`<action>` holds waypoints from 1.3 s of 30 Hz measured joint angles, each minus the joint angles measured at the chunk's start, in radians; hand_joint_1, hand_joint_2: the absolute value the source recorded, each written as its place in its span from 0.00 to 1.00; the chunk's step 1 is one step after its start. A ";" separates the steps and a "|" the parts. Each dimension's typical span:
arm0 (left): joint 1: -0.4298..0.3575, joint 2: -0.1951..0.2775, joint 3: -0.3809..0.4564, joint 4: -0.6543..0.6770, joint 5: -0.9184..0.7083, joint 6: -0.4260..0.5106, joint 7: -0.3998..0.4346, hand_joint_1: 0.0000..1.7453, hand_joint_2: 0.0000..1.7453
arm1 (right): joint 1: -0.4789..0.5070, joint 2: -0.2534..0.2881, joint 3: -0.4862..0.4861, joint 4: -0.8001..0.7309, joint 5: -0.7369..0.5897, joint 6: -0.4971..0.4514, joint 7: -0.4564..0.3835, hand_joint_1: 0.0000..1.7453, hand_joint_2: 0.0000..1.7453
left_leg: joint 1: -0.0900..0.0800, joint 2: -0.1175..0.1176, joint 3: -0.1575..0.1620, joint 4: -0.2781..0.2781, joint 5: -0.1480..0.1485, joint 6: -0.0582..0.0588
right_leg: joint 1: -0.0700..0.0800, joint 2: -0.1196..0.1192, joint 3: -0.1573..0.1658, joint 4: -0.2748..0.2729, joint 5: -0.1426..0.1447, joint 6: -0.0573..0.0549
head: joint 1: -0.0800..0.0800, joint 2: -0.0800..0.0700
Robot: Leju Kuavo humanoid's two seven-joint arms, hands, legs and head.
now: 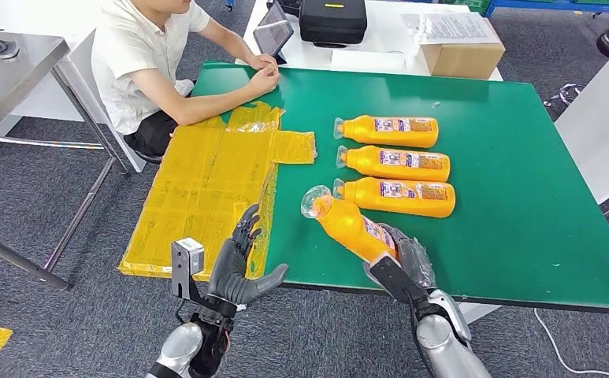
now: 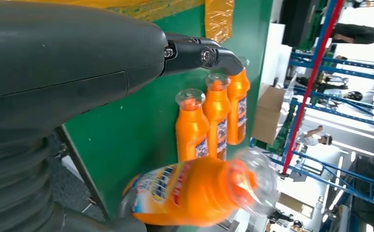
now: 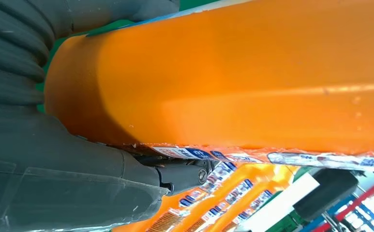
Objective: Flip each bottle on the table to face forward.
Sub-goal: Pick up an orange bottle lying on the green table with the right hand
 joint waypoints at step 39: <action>-0.097 0.002 -0.074 0.099 0.228 -0.039 0.026 0.00 1.00 | -0.122 0.235 0.342 0.163 -0.052 -0.028 -0.016 1.00 1.00 | 0.000 0.000 -0.006 0.000 0.000 0.000 | 0.000 0.000 -0.006 0.000 0.000 0.000 | 0.000 0.000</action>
